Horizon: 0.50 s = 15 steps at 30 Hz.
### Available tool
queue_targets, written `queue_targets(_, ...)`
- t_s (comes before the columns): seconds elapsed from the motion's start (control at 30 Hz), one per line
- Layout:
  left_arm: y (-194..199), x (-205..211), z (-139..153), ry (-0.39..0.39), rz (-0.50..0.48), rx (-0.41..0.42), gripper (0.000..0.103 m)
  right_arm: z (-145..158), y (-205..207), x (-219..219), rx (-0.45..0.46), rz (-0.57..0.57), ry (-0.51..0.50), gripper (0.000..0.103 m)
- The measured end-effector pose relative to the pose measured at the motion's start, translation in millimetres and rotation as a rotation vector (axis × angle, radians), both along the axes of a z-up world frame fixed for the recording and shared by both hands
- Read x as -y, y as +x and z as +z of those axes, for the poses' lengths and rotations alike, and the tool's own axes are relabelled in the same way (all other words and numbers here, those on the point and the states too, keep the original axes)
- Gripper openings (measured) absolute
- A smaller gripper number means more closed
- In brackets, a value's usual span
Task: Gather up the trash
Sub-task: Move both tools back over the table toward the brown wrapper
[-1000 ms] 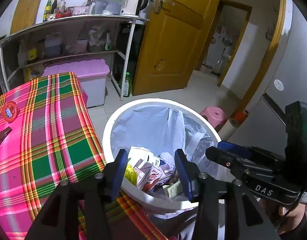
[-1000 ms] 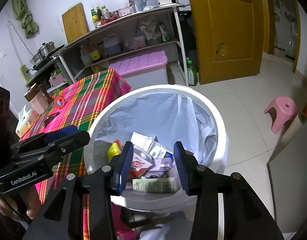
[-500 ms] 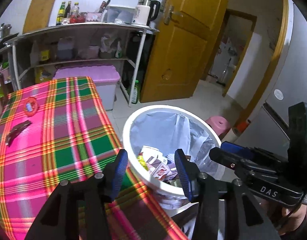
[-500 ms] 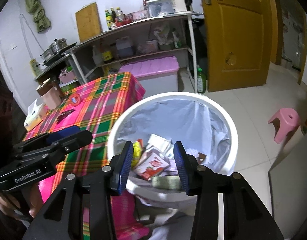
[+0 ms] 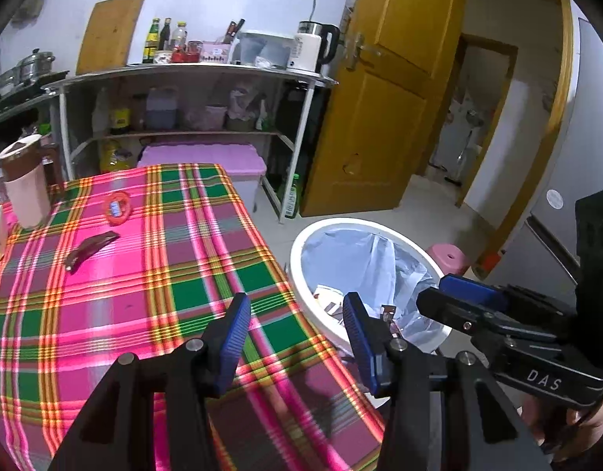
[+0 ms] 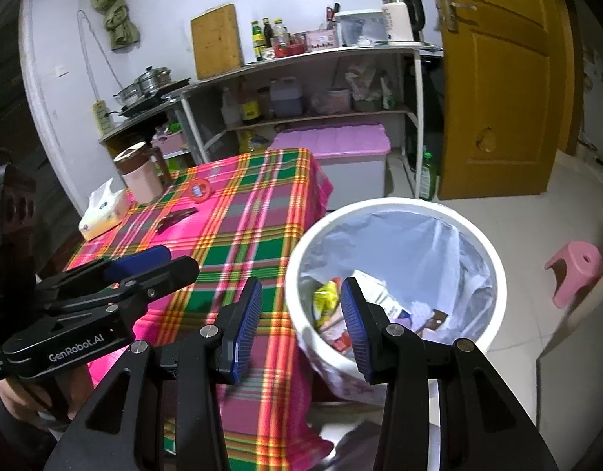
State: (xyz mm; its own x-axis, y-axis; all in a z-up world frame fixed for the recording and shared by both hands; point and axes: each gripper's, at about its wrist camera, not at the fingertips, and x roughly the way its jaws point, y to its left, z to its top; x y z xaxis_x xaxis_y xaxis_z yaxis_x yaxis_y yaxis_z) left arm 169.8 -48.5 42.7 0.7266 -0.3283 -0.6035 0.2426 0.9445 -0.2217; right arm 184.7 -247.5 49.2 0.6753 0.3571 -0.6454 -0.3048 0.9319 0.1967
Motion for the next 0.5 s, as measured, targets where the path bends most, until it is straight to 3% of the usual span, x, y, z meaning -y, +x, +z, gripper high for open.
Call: queue_targets(0.5,-28.5,-37.8,10.3,0.002,0.078,0.029,0.049,10.3,-15.0,-36.8,0.025,0.08,-0.003,0.043)
